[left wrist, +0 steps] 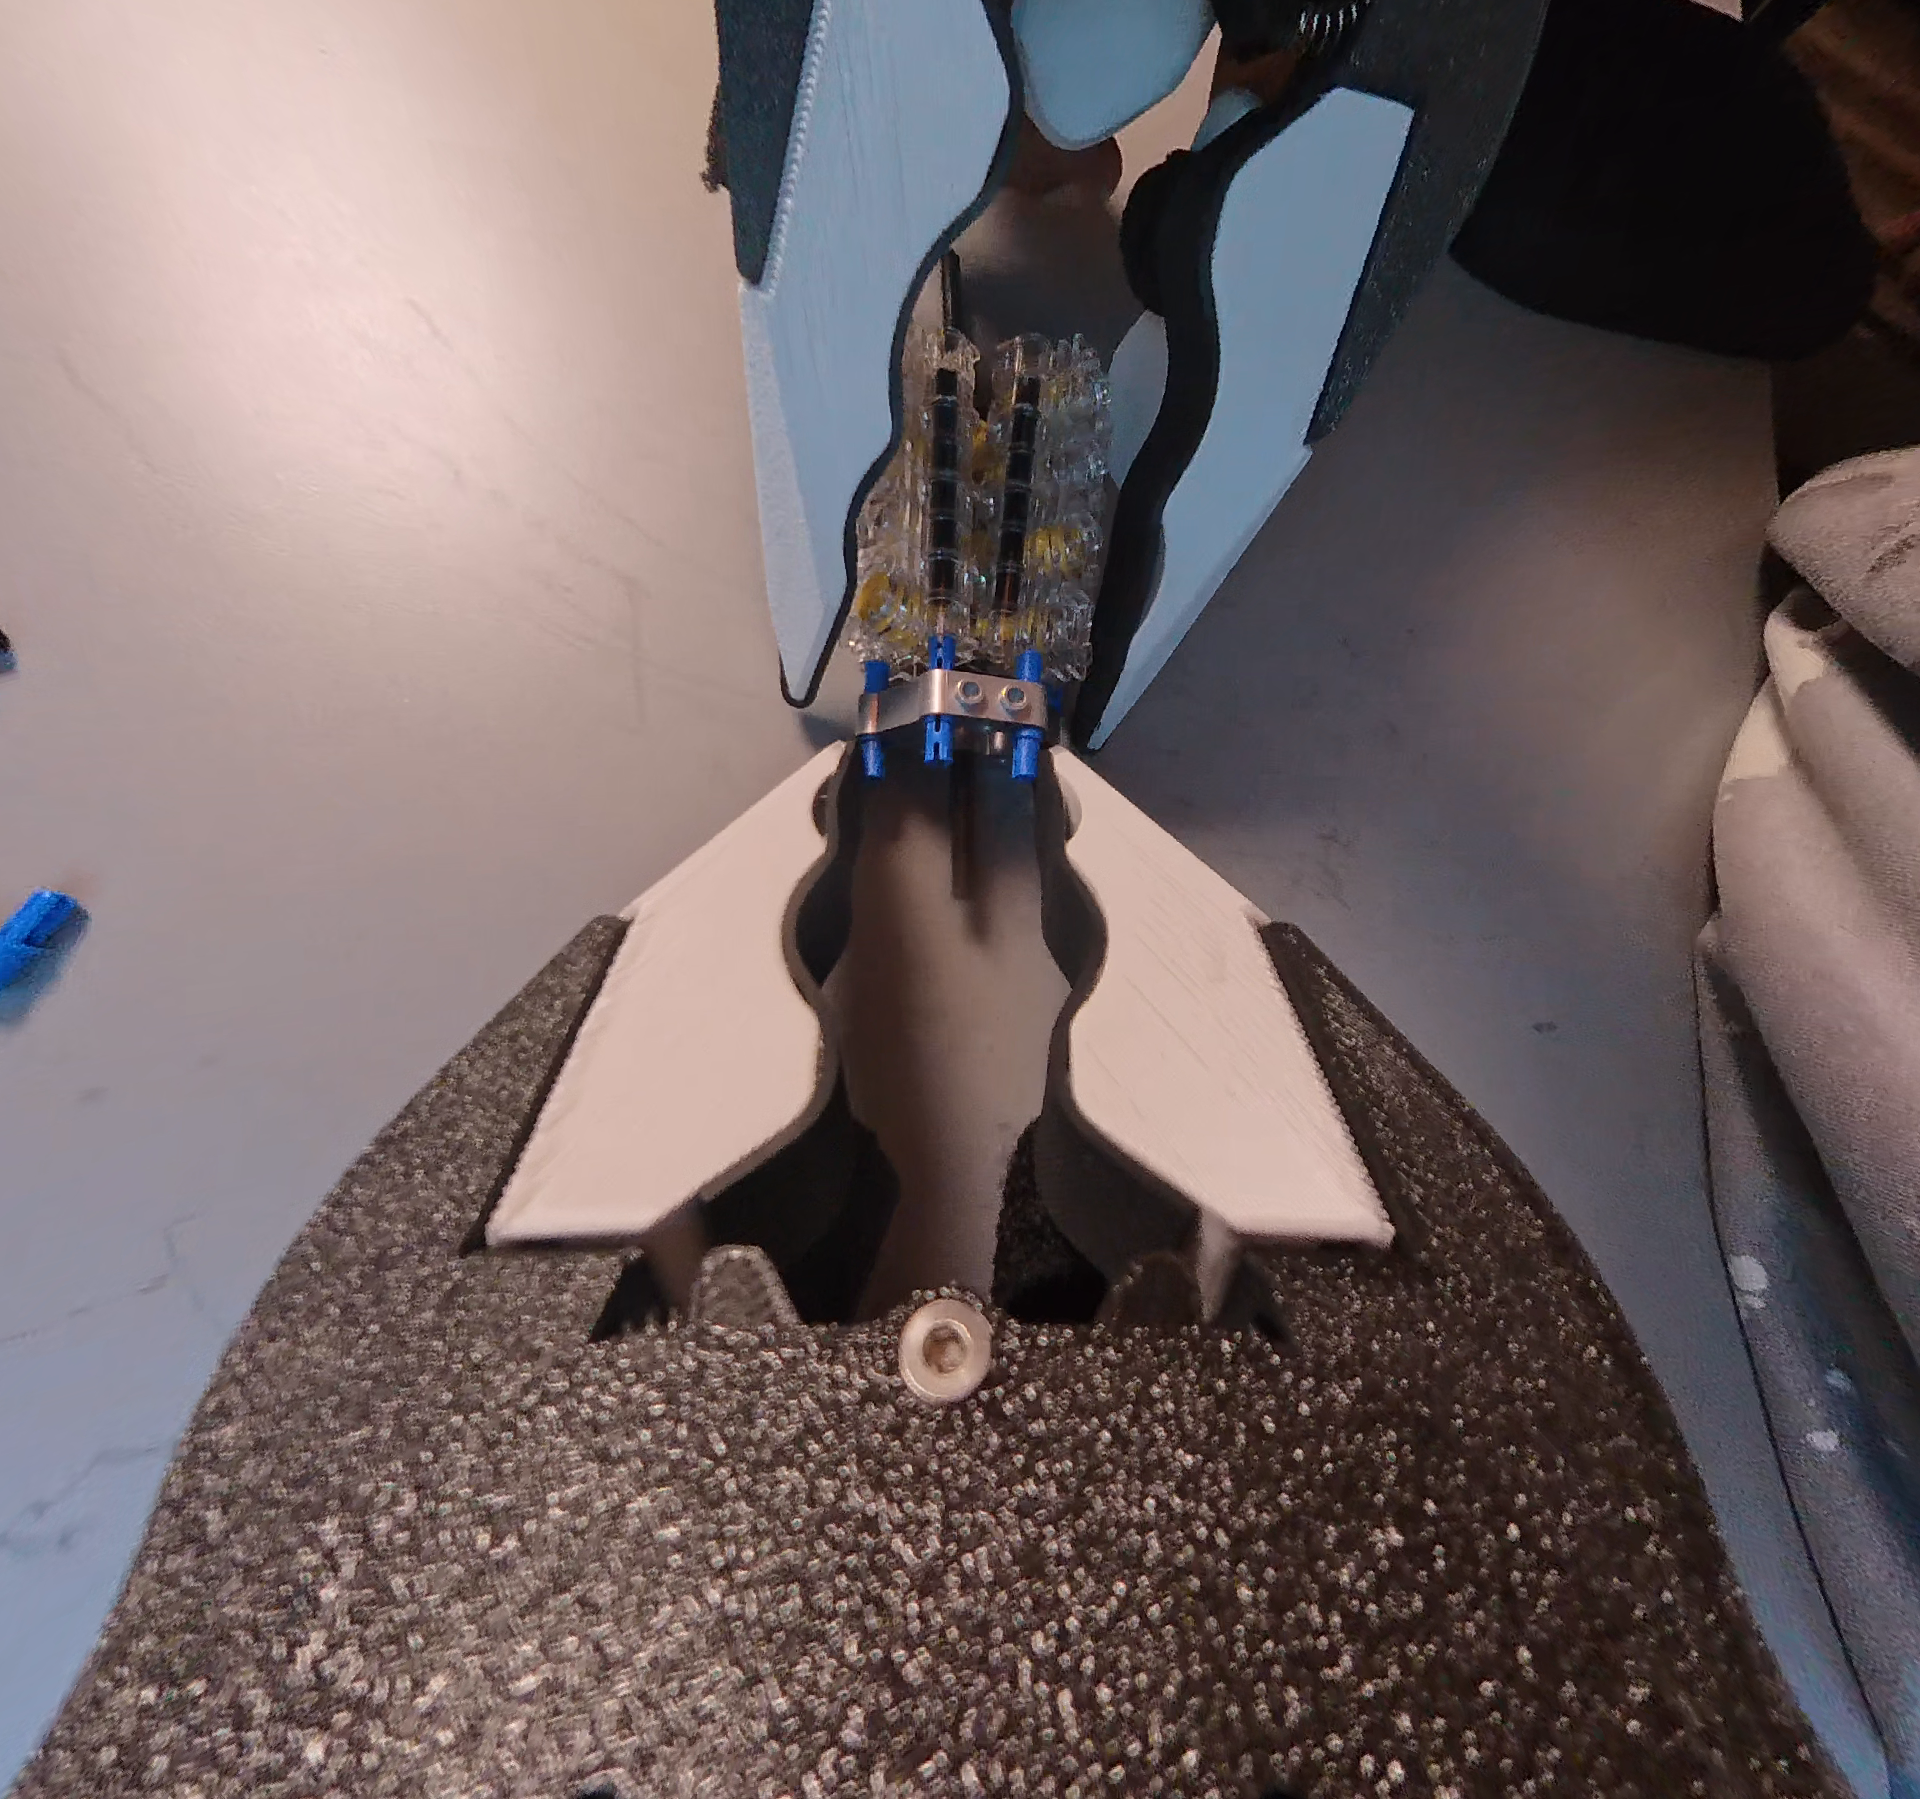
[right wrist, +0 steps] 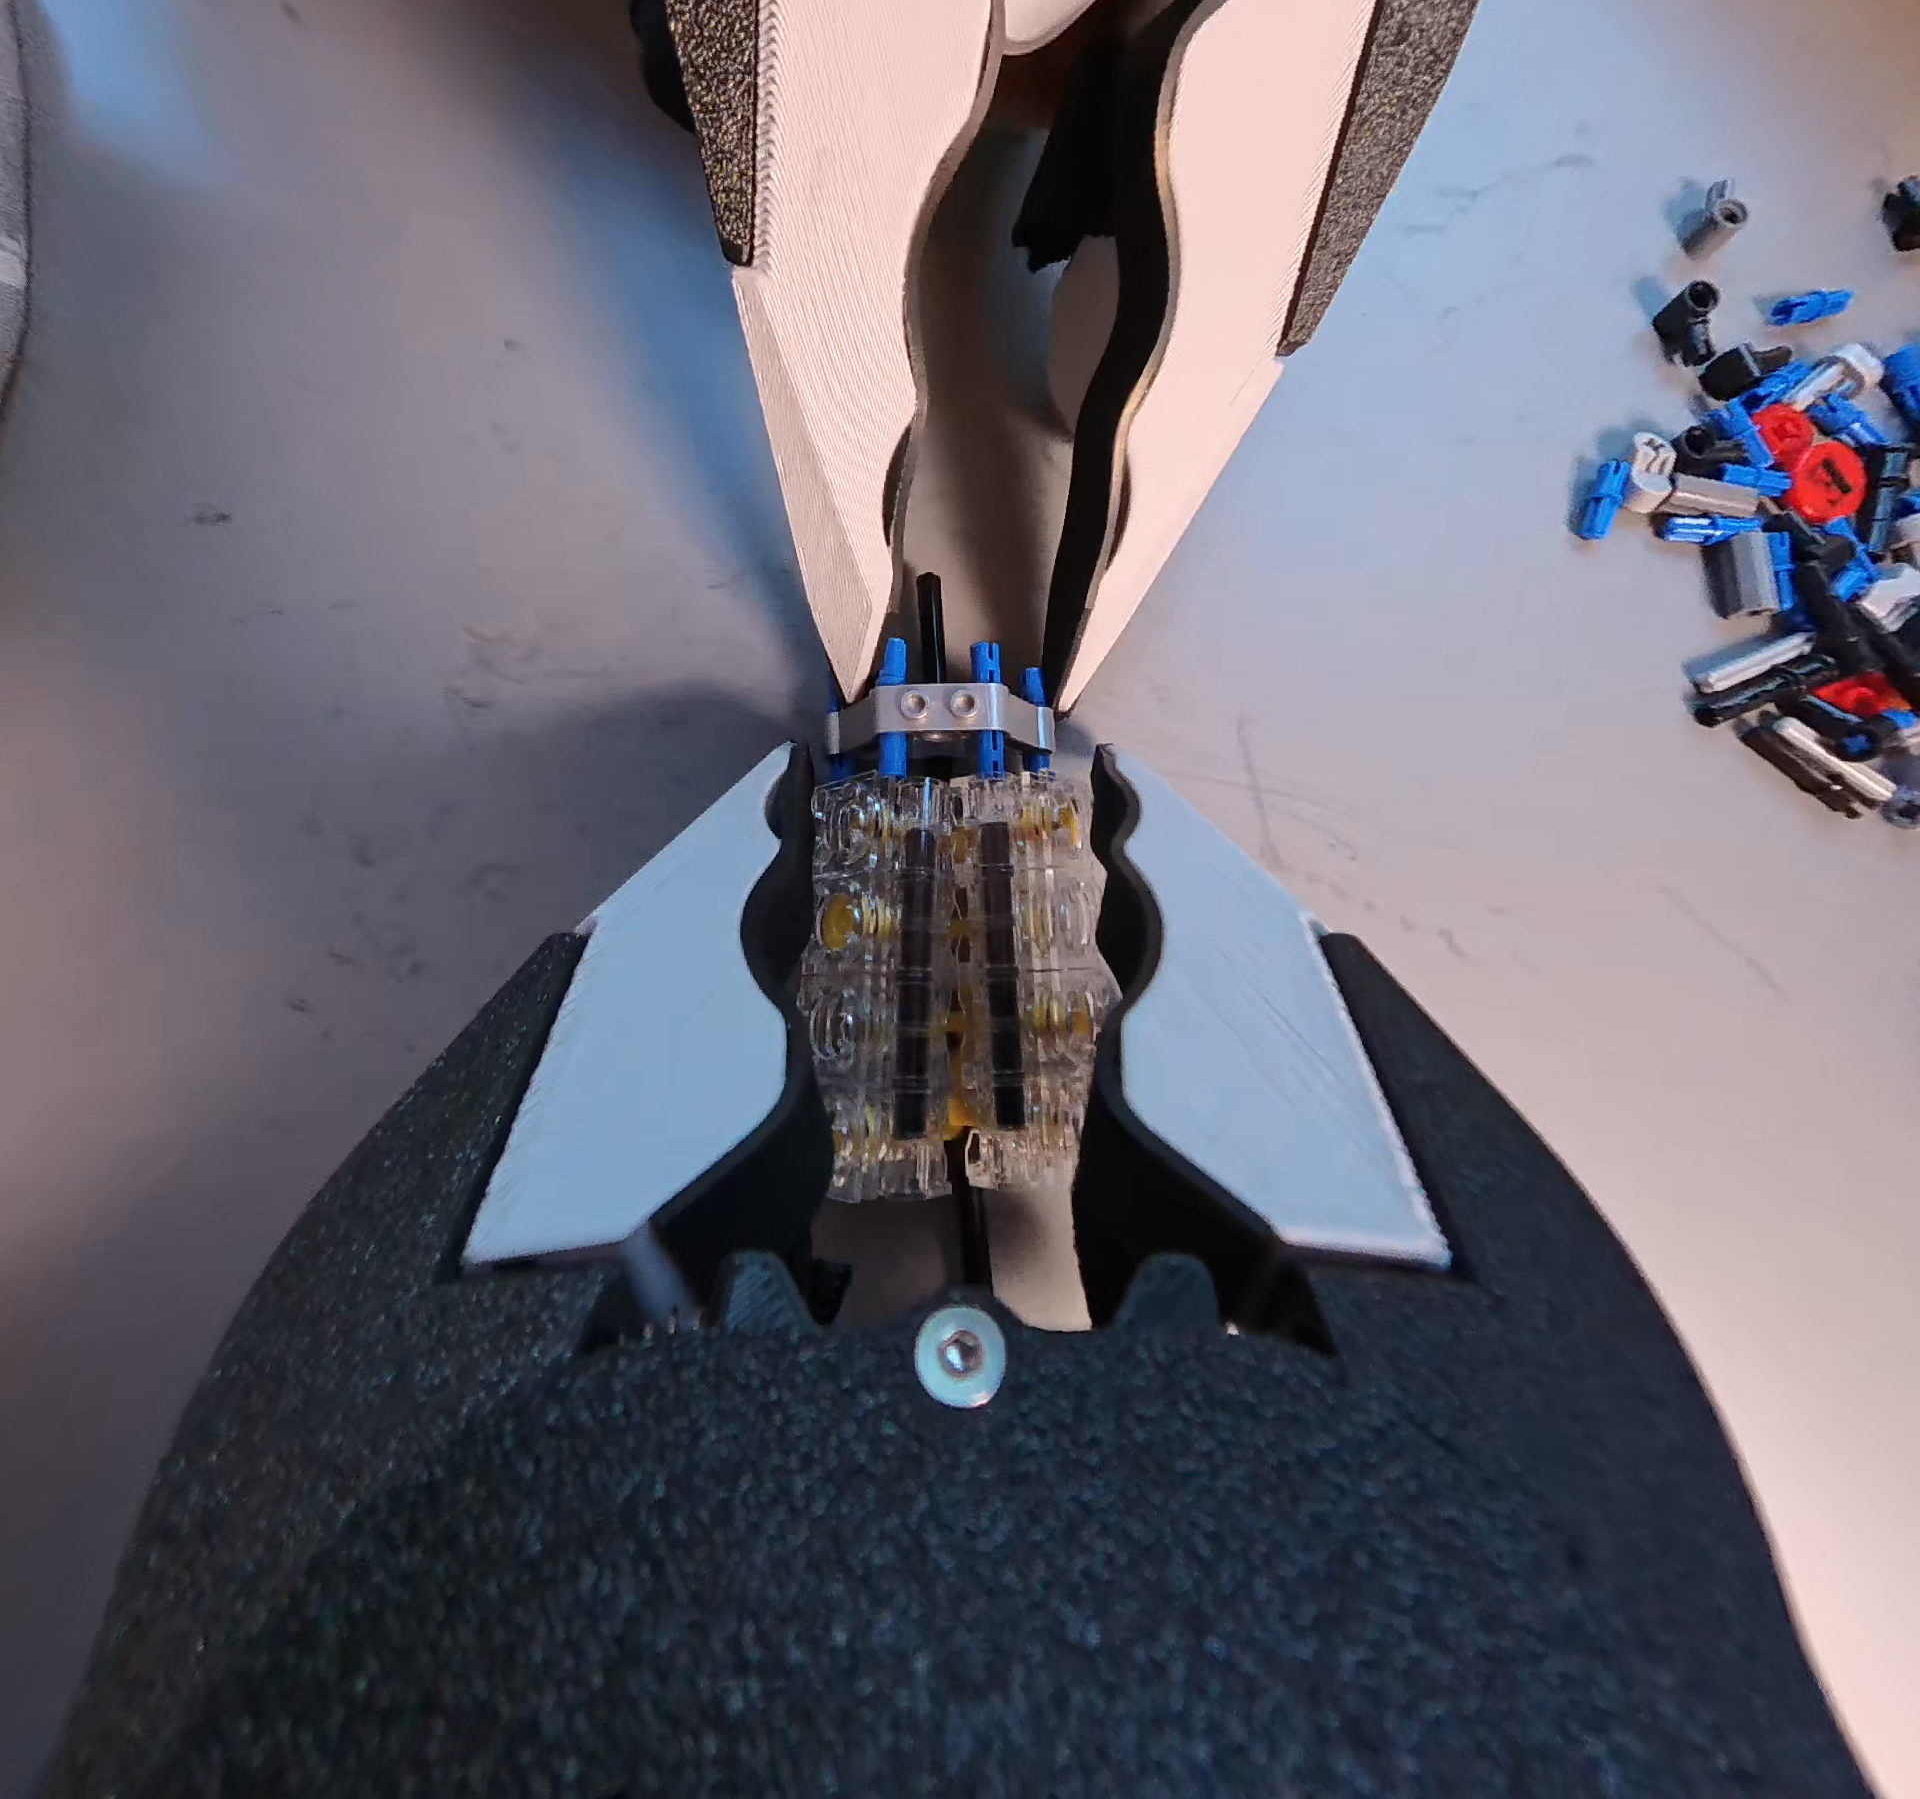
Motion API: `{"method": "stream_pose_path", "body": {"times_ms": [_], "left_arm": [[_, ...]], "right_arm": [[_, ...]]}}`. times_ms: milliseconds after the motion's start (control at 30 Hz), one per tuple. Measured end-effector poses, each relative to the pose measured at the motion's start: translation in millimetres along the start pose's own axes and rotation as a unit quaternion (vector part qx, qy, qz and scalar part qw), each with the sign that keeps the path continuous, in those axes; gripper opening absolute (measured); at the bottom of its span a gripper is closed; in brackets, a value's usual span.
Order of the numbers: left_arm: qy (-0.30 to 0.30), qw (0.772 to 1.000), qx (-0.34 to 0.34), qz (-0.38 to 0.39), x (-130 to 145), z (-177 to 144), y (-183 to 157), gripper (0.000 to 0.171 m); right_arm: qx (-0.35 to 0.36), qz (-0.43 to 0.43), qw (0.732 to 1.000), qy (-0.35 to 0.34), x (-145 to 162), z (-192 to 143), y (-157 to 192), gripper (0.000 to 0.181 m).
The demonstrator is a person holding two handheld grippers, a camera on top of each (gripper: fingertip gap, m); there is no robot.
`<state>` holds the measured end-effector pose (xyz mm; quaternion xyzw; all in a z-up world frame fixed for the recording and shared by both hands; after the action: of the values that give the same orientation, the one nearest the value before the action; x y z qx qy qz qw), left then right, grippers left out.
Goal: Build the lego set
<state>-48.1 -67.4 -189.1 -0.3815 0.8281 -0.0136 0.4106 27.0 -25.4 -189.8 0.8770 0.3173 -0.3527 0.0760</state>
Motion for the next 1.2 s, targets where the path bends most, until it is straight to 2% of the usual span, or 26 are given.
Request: {"method": "stream_pose_path", "body": {"times_ms": [267, 367, 500, 633, 700, 800, 1200], "left_arm": [[0.002, 1.0, 0.005, -0.005, 0.9, -0.3, 0.5, 0.032], [0.002, 1.0, 0.004, -0.004, 1.2, -0.4, 0.2, 0.032], [0.002, 1.0, 0.003, -0.004, 1.4, -0.4, 0.2, 0.032], [0.001, 1.0, 0.006, -0.002, 1.4, -0.1, 0.3, 0.032], [0.002, 1.0, 0.007, 0.001, 1.3, 0.2, 0.2, 0.032], [0.003, 1.0, 0.008, 0.004, 0.9, 0.2, 0.3, 0.033], [0.018, 0.999, 0.025, 0.026, 0.2, 1.1, -2.0, 0.032]], "right_arm": [[0.013, -0.01, 1.0, -0.002, 0.0, -0.7, 1.1, 0.052], [0.017, -0.005, 1.0, -0.003, -1.4, -8.0, -2.1, 0.068], [0.014, -0.002, 0.999, 0.03, 6.5, -24.2, -5.3, 0.074], [-0.003, 0.001, 0.998, 0.065, 17.2, -31.7, 1.1, 0.071], [-0.004, -0.005, 0.998, 0.069, 19.7, -29.4, 3.5, 0.055], [-0.011, -0.003, 0.998, 0.055, 18.6, -29.6, 2.9, 0.049], [-0.086, 0.041, 0.995, 0.014, 18.7, -22.5, 3.3, 0.048]]}}
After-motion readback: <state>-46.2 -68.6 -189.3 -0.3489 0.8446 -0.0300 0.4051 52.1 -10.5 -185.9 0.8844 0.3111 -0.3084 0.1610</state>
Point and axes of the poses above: each gripper's, where its closed fingertips meet, z out along the fingers, x out of its underside, y = z × x across the jaws, the point moved 6 cm from there along -z, back along the fingers, and after that the axes turned 6 degrees about -z, right-handed, at the moved point
